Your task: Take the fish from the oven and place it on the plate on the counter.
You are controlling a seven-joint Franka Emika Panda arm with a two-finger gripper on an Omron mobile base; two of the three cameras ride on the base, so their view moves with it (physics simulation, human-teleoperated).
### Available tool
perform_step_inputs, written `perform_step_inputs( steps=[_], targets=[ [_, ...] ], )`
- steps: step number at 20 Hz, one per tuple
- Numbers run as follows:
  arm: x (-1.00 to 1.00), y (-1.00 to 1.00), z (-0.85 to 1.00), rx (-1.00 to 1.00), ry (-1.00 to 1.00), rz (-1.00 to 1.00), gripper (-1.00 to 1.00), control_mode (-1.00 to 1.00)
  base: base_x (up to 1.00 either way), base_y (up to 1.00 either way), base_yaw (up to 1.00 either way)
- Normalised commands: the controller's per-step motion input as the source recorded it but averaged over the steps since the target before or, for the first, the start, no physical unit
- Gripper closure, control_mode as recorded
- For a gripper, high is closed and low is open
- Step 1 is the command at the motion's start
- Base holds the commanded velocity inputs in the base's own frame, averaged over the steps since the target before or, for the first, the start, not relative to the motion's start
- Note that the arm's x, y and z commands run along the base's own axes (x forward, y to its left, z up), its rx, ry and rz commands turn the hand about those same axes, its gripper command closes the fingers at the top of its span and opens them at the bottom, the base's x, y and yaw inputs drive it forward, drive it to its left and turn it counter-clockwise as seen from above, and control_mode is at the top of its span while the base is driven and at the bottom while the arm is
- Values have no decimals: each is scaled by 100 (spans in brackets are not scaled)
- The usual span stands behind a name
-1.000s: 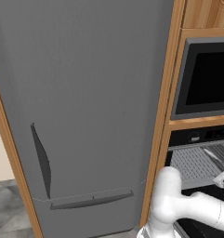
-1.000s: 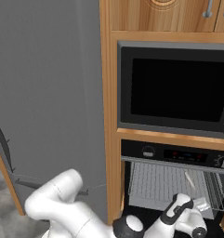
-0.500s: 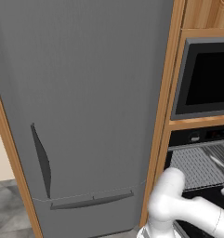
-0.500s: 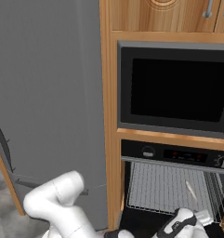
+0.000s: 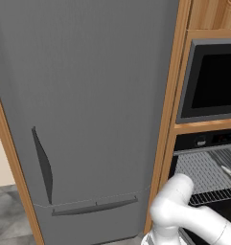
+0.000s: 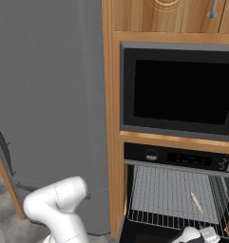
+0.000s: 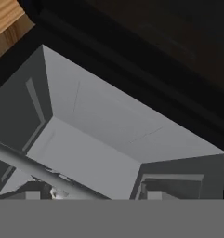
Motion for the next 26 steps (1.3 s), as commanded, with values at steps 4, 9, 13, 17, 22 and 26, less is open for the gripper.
perform_step_inputs(
  steps=[4,9,13,17,22,26],
  targets=[
    [-100,-8,-19,7,-9,5,100,-100,0,0,0],
    [-99,0,52,0,-29,5,100,-100,0,0,0],
    [-79,0,100,-1,-23,4,100,-100,0,0,0],
    [-43,0,100,-14,-5,6,100,-100,0,0,0],
    [-12,0,100,-23,0,9,100,-100,0,0,0],
    [2,6,100,-37,4,13,100,-100,0,0,0]
  ],
)
